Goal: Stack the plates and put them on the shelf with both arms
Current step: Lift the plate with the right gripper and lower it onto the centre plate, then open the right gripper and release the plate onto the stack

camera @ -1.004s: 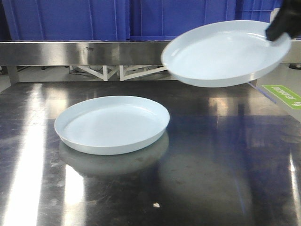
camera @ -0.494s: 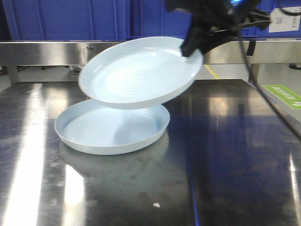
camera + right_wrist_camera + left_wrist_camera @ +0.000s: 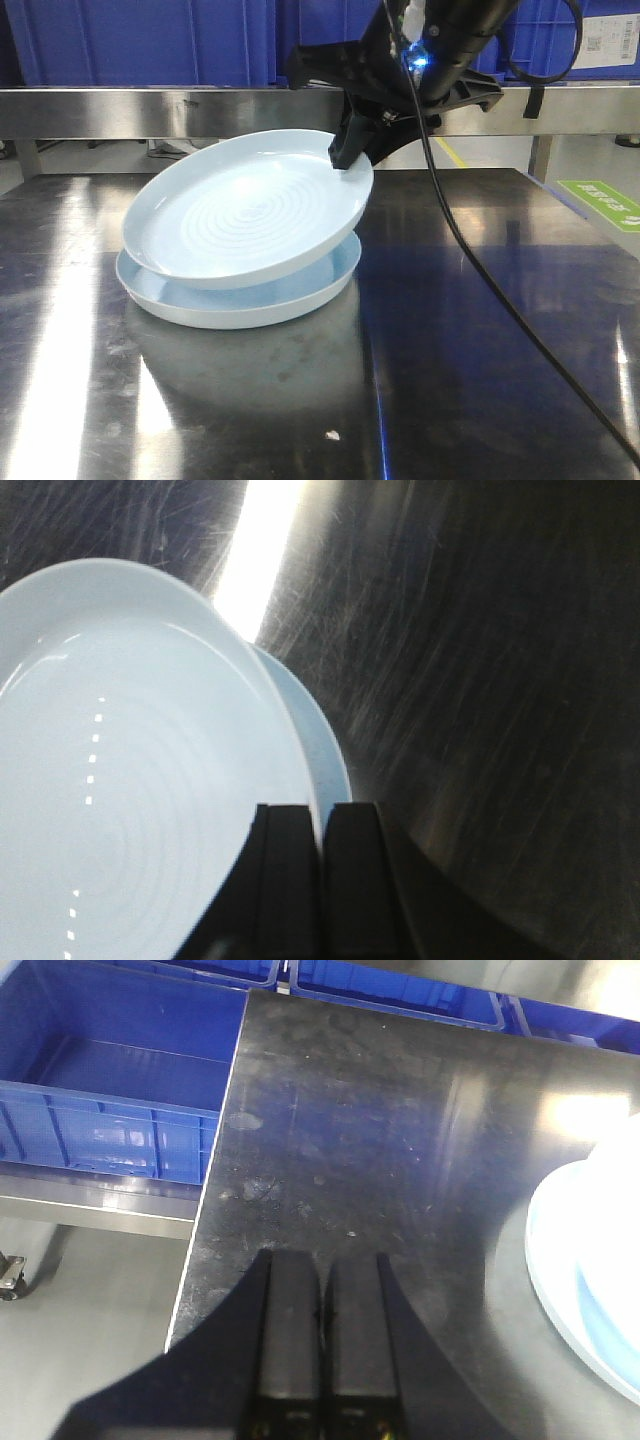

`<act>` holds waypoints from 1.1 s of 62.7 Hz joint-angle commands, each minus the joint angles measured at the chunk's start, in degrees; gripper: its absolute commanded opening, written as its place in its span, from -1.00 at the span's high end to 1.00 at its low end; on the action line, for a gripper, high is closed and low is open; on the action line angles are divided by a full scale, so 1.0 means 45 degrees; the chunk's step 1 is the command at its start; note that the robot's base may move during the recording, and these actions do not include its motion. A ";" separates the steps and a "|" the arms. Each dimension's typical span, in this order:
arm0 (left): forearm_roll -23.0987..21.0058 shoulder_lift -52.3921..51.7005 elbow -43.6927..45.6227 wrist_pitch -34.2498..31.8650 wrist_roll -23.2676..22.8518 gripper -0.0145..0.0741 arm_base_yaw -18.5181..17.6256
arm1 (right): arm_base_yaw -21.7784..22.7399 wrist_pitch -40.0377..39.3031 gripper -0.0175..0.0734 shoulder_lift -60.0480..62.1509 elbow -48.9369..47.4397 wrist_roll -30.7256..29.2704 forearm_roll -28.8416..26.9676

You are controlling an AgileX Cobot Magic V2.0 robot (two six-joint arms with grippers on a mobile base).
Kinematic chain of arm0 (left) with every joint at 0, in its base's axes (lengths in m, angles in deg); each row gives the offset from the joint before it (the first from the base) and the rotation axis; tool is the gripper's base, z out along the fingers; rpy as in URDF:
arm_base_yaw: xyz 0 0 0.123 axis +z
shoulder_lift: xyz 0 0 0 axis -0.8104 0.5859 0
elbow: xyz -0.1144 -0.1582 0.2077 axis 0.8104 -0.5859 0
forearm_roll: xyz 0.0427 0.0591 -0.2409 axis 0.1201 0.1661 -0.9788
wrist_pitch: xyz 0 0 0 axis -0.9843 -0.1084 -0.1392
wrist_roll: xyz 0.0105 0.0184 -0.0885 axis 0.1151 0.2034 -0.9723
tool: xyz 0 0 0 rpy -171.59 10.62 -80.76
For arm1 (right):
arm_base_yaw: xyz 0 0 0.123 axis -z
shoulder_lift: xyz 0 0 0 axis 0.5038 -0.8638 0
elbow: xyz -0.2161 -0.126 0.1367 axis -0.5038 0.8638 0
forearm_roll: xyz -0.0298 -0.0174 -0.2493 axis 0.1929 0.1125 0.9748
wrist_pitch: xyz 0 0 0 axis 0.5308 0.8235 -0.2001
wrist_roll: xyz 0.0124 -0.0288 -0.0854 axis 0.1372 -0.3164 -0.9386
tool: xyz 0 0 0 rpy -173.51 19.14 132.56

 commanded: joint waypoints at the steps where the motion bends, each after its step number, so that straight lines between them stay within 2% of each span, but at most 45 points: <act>1: -0.0070 -0.0027 0.0352 -0.1033 -0.0086 0.47 -0.0065 | -0.0018 -0.0946 0.48 0.0597 -0.0529 -0.0121 -0.0115; 6: -0.0070 -0.0027 0.0352 -0.1033 -0.0086 0.47 -0.0065 | -0.0018 -0.0946 0.42 0.0597 -0.0529 -0.0166 -0.0091; 18: -0.0070 -0.0027 0.0352 -0.1033 -0.0086 0.47 -0.0065 | -0.0018 -0.1062 -0.12 0.0587 -0.0529 -0.0186 -0.0076; 23: -0.0070 -0.0027 0.0352 -0.1033 -0.0086 0.47 -0.0065 | -0.0018 -0.1143 -0.28 0.0587 -0.0529 -0.0186 -0.0076; 43: -0.0070 -0.0027 0.0352 -0.1033 -0.0086 0.47 -0.0065 | -0.0018 -0.1239 -0.27 0.0587 -0.0529 -0.0186 -0.0076; 69: -0.0070 -0.0027 0.0352 -0.1033 -0.0086 0.47 -0.0065 | -0.0007 -0.0418 -0.27 -0.0024 -0.0529 -0.0186 -0.0039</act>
